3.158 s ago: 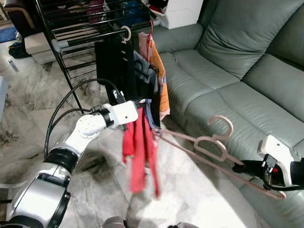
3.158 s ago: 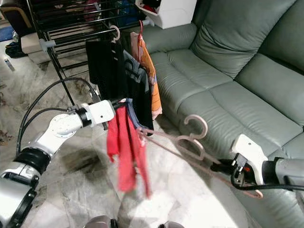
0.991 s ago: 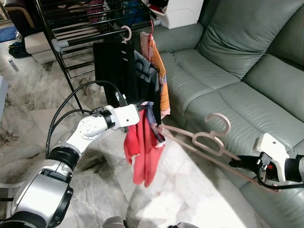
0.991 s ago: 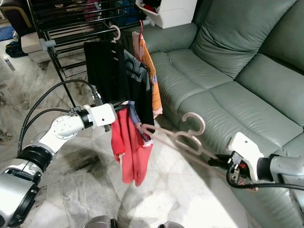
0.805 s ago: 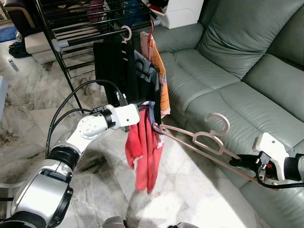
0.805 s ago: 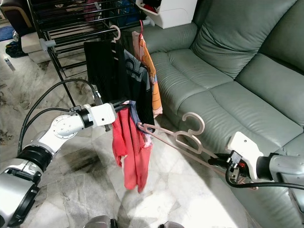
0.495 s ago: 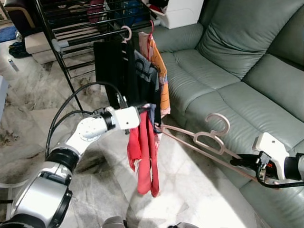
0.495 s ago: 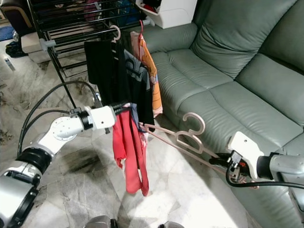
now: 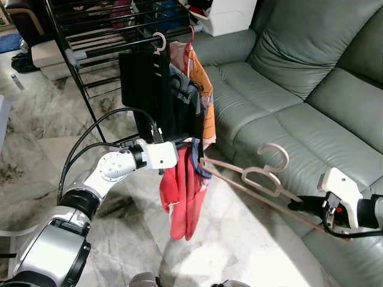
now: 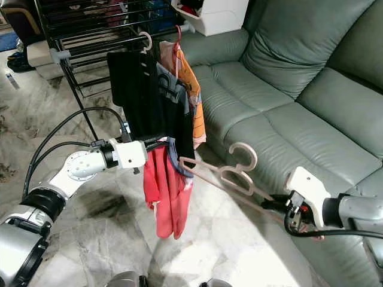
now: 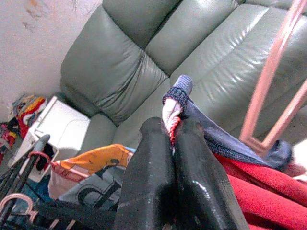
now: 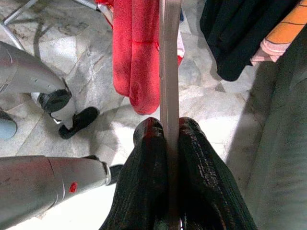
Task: Hang hanger
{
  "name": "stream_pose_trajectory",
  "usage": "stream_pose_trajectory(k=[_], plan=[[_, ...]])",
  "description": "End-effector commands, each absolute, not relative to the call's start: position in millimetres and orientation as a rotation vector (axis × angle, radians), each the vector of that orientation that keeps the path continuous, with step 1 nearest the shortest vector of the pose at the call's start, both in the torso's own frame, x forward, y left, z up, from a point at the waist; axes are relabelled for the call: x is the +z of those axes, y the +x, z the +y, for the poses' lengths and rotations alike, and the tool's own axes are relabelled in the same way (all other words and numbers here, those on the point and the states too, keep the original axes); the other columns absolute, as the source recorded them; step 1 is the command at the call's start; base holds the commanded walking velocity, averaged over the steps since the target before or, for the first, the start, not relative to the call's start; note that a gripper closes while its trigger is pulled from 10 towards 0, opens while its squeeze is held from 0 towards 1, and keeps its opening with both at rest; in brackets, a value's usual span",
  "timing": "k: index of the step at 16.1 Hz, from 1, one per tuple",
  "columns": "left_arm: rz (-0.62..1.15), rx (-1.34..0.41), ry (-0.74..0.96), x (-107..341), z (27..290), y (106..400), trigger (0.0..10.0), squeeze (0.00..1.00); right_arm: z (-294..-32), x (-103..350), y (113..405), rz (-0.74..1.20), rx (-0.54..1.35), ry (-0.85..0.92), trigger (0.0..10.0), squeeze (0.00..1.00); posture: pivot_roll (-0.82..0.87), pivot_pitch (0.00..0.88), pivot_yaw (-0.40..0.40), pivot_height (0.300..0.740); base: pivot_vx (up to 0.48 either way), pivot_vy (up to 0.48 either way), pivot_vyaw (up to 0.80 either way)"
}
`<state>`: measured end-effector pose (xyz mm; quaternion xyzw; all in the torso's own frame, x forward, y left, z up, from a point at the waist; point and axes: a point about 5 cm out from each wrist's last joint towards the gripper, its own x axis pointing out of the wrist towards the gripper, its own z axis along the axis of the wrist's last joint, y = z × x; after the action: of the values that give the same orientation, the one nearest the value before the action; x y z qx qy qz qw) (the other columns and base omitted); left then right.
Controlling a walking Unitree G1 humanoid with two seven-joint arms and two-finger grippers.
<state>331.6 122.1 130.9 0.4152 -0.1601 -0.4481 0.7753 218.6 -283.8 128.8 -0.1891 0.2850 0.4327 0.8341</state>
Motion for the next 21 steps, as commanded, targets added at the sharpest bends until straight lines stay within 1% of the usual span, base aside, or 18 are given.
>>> stream_pose_trajectory(k=[1, 2, 3, 4, 5, 6, 8, 9, 10, 11, 12, 13, 15, 17, 19, 20, 21], plan=[[-0.341, -0.953, 0.931, 134.3, 125.8, 335.2, 10.0, 0.0, -284.3, 132.5, 217.9, 0.606, 0.923, -0.43, 10.0, 0.0, -0.14, 0.0, -0.008, 0.74, 0.0, 0.0, 0.0], [-0.309, -0.907, 0.926, 132.9, 132.7, 338.7, 10.0, 0.0, -285.7, 120.3, 214.6, 0.633, 0.89, -0.496, 10.0, 0.0, -0.14, 0.0, 0.002, 0.74, 0.0, 0.0, 0.0], [-0.278, -0.854, 0.905, 132.0, 139.9, 341.9, 10.0, 0.0, -280.3, 105.2, 209.2, 0.649, 0.877, -0.554, 10.0, 0.0, -0.14, 0.0, 0.006, 0.74, 0.0, 0.0, 0.0], [-0.245, -0.802, 0.867, 129.8, 147.0, 343.9, 10.0, 0.0, -262.9, 88.4, 191.5, 0.668, 0.991, -0.585, 10.0, 0.0, -0.15, 0.0, 0.022, 0.74, 0.0, 0.0, 0.0], [-0.225, -0.783, 0.852, 127.3, 150.7, 343.9, 10.0, 0.0, -256.9, 81.4, 182.2, 0.69, 1.058, -0.609, 10.0, 0.0, -0.15, 0.0, 0.031, 0.74, 0.0, 0.0, 0.0], [-0.207, -0.777, 0.852, 123.6, 153.6, 342.6, 10.0, 0.0, -253.5, 75.7, 181.8, 0.702, 1.061, -0.634, 10.0, 0.0, -0.15, 0.0, 0.043, 0.74, 0.0, 0.0, 0.0], [-0.179, -0.753, 0.833, 117.1, 156.9, 341.1, 10.0, 0.0, -243.4, 68.6, 192.9, 0.641, 0.989, -0.668, 10.0, 0.0, -0.15, 0.0, 0.059, 0.74, 0.0, 0.0, 0.0], [-0.154, -0.695, 0.766, 113.2, 159.1, 342.1, 10.0, 0.0, -228.9, 66.7, 207.0, 0.486, 0.868, -0.666, 10.0, 0.0, -0.15, 0.0, 0.066, 0.74, 0.0, 0.0, 0.0], [-0.142, -0.674, 0.753, 111.4, 159.9, 342.7, 10.0, 0.0, -225.1, 68.3, 214.1, 0.406, 0.785, -0.695, 10.0, 0.0, -0.15, 0.0, 0.067, 0.74, 0.0, 0.0, 0.0], [-0.116, -0.611, 0.711, 106.3, 161.0, 343.6, 10.0, 0.0, -212.1, 67.9, 224.4, 0.285, 0.612, -0.625, 10.0, 0.0, -0.14, 0.0, 0.065, 0.74, 0.0, 0.0, 0.0], [-0.077, -0.553, 0.622, 101.0, 162.1, 344.4, 10.0, 0.0, -203.4, 56.5, 223.6, 0.3, 0.539, -0.574, 10.0, 0.0, -0.14, 0.0, 0.062, 0.74, 0.0, 0.0, 0.0], [-0.058, -0.52, 0.592, 96.2, 162.3, 343.5, 10.0, 0.0, -194.3, 45.5, 221.9, 0.318, 0.479, -0.518, 10.0, 0.0, -0.13, 0.0, 0.059, 0.74, 0.0, 0.0, 0.0], [-0.02, -0.437, 0.49, 88.3, 165.3, 341.8, 10.0, 0.0, -190.4, 31.6, 219.3, 0.354, 0.364, -0.45, 10.0, 0.0, -0.11, 0.0, 0.048, 0.74, 0.0, 0.0, 0.0], [-0.007, -0.408, 0.46, 81.8, 168.6, 337.2, 10.0, 0.0, -198.7, 20.7, 211.0, 0.356, 0.233, -0.443, 10.0, 0.0, -0.11, 0.0, 0.049, 0.74, 0.0, 0.0, 0.0], [-0.004, -0.378, 0.43, 78.1, 168.2, 334.8, 10.0, 0.0, -202.9, 15.9, 205.1, 0.351, 0.179, -0.409, 10.0, 0.0, -0.12, 0.0, 0.062, 0.74, 0.0, 0.0, 0.0], [-0.003, -0.332, 0.352, 77.3, 166.8, 334.6, 10.0, 0.0, -201.7, 16.4, 204.1, 0.338, 0.18, -0.393, 10.0, 0.0, -0.13, 0.0, 0.07, 0.74, 0.0, 0.0, 0.0], [0.008, -0.321, 0.304, 74.4, 164.9, 333.0, 10.0, 0.0, -194.5, 26.9, 210.0, 0.288, 0.207, -0.335, 10.0, 0.0, -0.13, 0.0, 0.071, 0.74, 0.0, 0.0, 0.0]])
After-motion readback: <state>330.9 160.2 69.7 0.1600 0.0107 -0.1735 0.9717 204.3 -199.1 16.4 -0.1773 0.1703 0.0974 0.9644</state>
